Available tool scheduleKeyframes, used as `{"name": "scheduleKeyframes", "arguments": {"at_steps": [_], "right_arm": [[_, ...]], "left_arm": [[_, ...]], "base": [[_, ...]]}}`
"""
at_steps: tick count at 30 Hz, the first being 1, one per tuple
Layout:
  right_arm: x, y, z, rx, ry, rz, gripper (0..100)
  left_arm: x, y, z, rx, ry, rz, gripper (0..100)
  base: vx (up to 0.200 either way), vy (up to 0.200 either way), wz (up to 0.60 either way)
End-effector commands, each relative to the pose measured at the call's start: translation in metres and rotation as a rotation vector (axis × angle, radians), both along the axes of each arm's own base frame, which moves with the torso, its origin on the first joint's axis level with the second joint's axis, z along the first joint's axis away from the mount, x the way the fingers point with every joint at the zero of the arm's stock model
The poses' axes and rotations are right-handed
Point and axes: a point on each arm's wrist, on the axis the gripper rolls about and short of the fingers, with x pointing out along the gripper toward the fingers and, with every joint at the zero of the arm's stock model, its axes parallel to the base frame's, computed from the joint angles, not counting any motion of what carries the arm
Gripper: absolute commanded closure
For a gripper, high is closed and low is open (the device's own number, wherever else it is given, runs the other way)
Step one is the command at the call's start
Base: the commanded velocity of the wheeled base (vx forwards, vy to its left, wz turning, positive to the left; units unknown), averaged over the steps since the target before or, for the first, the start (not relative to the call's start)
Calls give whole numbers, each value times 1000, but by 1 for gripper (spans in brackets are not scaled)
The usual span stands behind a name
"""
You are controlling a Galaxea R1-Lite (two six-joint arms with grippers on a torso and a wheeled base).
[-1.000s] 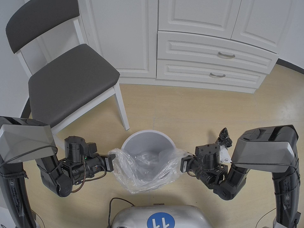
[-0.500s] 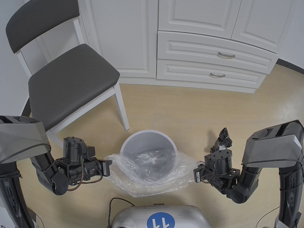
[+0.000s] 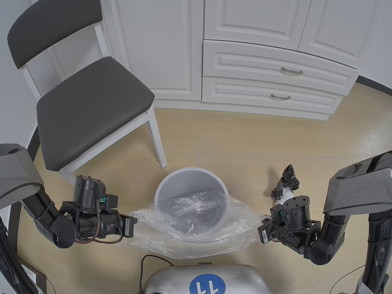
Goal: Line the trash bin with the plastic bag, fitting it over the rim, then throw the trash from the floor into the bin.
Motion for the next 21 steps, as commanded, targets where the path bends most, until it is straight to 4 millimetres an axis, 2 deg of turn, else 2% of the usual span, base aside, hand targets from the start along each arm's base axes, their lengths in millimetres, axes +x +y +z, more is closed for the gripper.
{"name": "scheduleKeyframes", "arguments": {"at_steps": [1,8,11,14,15,16,19,21], "right_arm": [[-6,-7,5,-19,4,10,100],[-12,-10,1,-53,31,35,100],[-9,-8,-12,-70,60,46,100],[-1,-1,-29,-71,67,40,100],[0,-1,-29,-69,66,39,100],[8,4,-38,-45,46,30,100],[15,8,-43,-8,16,15,100],[27,14,-50,36,-41,-14,100]], "left_arm": [[-6,1,19,-12,-39,-15,100],[-8,0,11,22,-1,-45,100],[-4,-5,-2,34,40,-57,100],[5,-12,-21,44,82,-62,100],[5,-12,-21,45,80,-61,100],[13,-15,-33,43,95,-47,100],[18,-18,-38,19,96,-25,100],[30,-23,-42,-57,61,33,100]], "base": [[0,0,0],[0,0,0],[0,0,0],[0,0,0],[0,0,0],[0,0,0],[0,0,0],[0,0,0]]}}
